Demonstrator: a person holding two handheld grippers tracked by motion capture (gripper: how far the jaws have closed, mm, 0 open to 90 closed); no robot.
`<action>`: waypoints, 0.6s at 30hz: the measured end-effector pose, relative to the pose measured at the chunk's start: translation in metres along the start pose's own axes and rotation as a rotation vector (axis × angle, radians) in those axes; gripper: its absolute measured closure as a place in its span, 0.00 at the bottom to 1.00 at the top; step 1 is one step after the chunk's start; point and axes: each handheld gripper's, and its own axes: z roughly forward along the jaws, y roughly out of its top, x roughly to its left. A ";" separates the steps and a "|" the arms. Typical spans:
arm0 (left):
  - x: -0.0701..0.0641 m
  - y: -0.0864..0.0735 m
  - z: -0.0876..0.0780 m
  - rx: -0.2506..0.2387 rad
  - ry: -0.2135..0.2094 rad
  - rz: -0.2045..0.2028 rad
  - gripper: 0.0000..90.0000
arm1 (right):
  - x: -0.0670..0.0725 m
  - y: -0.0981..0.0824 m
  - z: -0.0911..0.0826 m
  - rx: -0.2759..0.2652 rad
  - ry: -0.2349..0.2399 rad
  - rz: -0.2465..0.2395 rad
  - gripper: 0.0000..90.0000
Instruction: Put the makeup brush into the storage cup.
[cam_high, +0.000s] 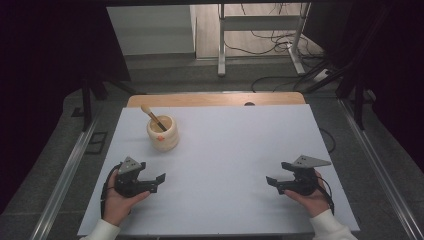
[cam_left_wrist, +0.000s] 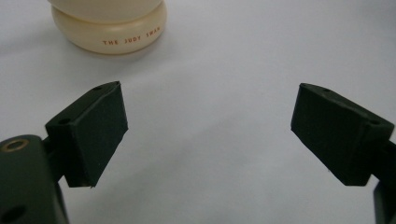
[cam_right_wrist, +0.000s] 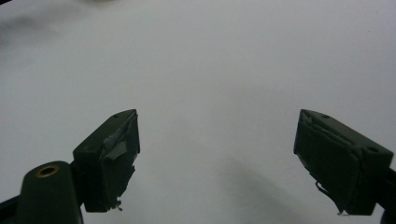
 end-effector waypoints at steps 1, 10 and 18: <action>0.000 0.000 0.000 0.000 0.002 0.001 0.13 | 0.000 0.000 0.000 0.000 0.000 -0.001 0.17; -0.002 -0.001 0.001 0.007 -0.004 0.012 0.13 | 0.000 -0.001 -0.001 0.003 -0.004 -0.007 0.17; -0.002 0.001 0.000 0.004 -0.009 0.014 0.13 | 0.000 0.000 -0.001 0.001 -0.009 -0.013 0.17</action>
